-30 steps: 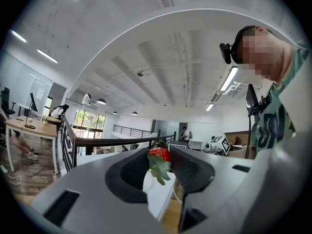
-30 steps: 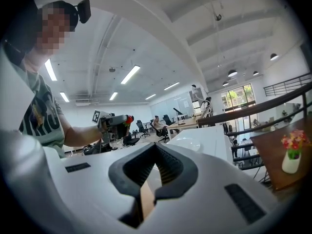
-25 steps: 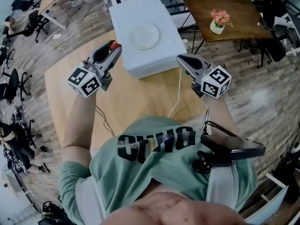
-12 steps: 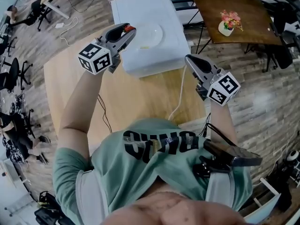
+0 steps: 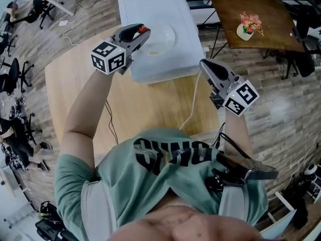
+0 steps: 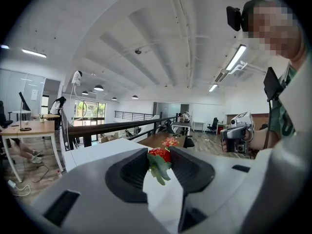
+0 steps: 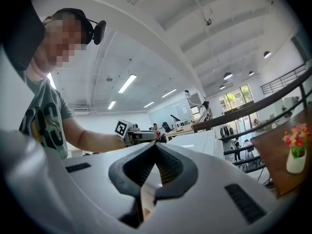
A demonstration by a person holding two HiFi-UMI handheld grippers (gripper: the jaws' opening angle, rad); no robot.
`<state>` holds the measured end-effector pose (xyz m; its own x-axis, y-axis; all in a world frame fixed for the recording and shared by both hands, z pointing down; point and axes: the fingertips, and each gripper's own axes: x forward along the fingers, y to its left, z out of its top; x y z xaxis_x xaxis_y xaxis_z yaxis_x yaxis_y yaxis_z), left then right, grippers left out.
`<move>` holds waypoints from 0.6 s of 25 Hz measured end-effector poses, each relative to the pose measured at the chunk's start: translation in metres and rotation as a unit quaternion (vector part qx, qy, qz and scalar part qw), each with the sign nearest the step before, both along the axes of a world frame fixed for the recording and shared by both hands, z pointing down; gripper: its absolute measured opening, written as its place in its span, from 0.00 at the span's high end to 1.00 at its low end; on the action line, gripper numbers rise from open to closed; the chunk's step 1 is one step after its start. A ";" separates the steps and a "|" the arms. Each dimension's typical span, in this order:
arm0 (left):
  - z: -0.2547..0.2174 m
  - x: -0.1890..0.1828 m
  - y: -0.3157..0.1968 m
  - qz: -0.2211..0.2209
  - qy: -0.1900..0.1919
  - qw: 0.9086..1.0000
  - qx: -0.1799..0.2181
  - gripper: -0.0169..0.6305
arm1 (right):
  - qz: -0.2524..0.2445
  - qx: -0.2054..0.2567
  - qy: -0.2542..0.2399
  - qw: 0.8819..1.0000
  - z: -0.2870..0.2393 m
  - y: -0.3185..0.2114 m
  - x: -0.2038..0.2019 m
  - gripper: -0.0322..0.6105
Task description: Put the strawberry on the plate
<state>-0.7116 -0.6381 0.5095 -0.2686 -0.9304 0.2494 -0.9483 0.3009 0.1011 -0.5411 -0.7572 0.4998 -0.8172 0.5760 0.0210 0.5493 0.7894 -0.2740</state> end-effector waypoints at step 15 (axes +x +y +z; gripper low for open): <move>0.048 -0.007 -0.020 0.015 -0.019 0.997 -0.075 0.75 | -0.002 -0.003 0.008 1.000 0.014 -0.004 -0.006 0.94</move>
<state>-0.7182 -0.6581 0.5575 -0.2528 -0.8913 0.3763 -0.9596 0.2807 0.0202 -0.5475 -0.7610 0.5140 -0.8148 0.5789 0.0312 0.5475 0.7861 -0.2869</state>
